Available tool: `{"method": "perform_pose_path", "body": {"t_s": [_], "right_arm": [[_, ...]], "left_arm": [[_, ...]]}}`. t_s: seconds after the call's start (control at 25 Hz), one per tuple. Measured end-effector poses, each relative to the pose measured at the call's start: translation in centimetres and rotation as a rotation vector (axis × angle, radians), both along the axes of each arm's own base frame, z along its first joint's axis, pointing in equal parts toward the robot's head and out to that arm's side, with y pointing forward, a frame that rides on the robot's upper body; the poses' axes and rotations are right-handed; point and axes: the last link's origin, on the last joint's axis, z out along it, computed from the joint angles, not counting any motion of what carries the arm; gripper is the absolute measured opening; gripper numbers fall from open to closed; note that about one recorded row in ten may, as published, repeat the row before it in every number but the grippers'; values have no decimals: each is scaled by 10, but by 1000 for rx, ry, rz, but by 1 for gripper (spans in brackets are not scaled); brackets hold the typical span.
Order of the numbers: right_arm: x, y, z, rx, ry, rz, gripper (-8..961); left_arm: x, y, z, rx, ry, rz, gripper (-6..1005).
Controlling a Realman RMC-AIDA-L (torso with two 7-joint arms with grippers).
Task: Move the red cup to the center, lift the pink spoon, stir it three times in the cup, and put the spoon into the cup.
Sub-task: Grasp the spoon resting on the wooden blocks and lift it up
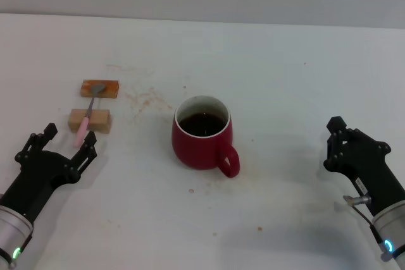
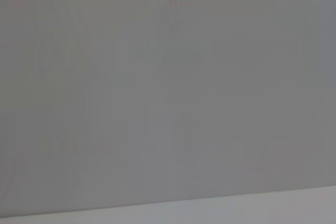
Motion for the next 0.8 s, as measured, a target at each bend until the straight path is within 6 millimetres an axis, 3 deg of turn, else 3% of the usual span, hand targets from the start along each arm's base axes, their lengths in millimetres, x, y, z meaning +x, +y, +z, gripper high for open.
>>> {"method": "perform_pose_path", "body": {"t_s": [0.8], "right_arm": [[-4,0,-1,2,10,14,0]], "left_arm": [[4,7,-10,-53,21,-4,657]]}}
